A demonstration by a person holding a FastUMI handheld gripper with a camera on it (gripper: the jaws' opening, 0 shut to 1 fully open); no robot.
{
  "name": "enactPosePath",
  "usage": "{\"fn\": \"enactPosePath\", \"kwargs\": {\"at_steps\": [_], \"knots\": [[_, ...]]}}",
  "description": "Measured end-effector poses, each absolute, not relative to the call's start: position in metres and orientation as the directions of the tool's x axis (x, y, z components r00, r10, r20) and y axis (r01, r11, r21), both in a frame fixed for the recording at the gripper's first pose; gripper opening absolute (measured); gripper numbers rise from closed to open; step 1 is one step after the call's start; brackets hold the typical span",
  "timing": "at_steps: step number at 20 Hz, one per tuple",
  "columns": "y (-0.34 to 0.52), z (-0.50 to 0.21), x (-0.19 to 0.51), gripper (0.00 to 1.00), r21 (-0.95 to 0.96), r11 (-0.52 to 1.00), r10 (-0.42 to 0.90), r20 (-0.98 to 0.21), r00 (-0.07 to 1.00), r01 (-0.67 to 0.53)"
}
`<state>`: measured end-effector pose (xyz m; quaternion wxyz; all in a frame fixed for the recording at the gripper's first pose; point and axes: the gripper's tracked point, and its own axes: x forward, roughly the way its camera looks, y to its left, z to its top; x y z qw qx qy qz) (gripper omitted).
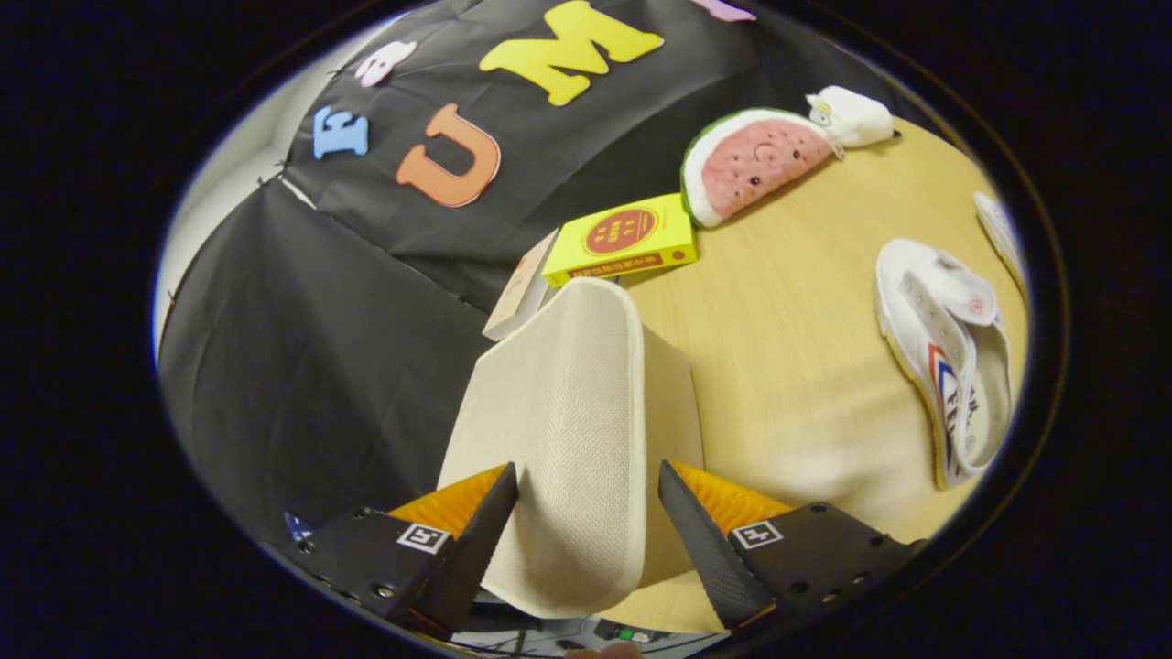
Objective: Open the storage box then place both shoes into the box .Put the left shoe in first, then the right shoe, with the right side of both shoes facing outward in a uniform manner.
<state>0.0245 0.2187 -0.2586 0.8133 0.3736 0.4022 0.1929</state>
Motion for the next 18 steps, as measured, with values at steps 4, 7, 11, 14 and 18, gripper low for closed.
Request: {"fn": "enactPosePath", "kwargs": {"at_steps": [4,7,11,14,18], "knots": [[0.227,-0.254,0.027,0.91,0.810,0.585,0.645,-0.498,0.580,0.044],[0.213,-0.235,0.027,0.73,0.804,0.593,0.625,-0.495,0.603,0.046],[0.187,-0.211,0.037,0.08,0.799,0.598,0.595,-0.498,0.630,0.067],[0.200,-0.196,0.030,0.00,0.774,0.633,0.594,-0.508,0.624,0.027],[0.222,-0.126,0.032,0.00,0.755,0.648,0.627,-0.452,0.635,-0.103]]}}
